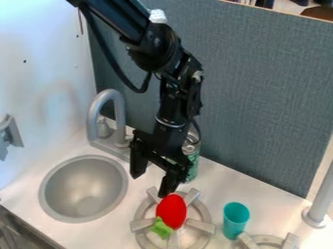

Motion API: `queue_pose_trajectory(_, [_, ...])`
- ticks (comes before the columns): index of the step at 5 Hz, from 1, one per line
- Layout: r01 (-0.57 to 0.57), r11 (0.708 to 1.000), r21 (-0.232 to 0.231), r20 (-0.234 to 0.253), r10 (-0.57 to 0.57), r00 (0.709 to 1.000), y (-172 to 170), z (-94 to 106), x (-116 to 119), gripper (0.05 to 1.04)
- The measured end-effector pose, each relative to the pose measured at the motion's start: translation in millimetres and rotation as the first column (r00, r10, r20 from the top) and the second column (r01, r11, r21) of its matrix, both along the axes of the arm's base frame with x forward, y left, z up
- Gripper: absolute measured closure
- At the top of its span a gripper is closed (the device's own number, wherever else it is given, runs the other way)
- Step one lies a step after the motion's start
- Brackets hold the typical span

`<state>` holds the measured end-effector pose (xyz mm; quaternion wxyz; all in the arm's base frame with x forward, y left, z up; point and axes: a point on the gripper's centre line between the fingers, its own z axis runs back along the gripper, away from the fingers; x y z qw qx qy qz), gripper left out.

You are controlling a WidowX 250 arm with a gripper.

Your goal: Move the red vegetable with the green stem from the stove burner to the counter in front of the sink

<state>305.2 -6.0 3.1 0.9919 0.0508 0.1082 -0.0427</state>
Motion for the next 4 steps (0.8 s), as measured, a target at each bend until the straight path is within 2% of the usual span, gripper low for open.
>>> queue_pose_trajectory(1, [-0.002, 1.0, -0.001, -0.037, 0.001, 0.999, -1, -10.5, -5, 0.083])
queue_pose_trajectory(2, [-0.029, 0.999, -0.036, -0.028, 0.028, 0.999, -8, -9.3, -1, 0.083])
queue_pose_trajectory(3, [-0.064, 0.997, -0.033, -0.049, 0.063, 0.997, -10, -19.6, 3, 0.083])
queue_pose_trajectory(4, [-0.086, 0.996, -0.007, -0.077, 0.085, 0.993, -11, -37.4, 6, 0.083])
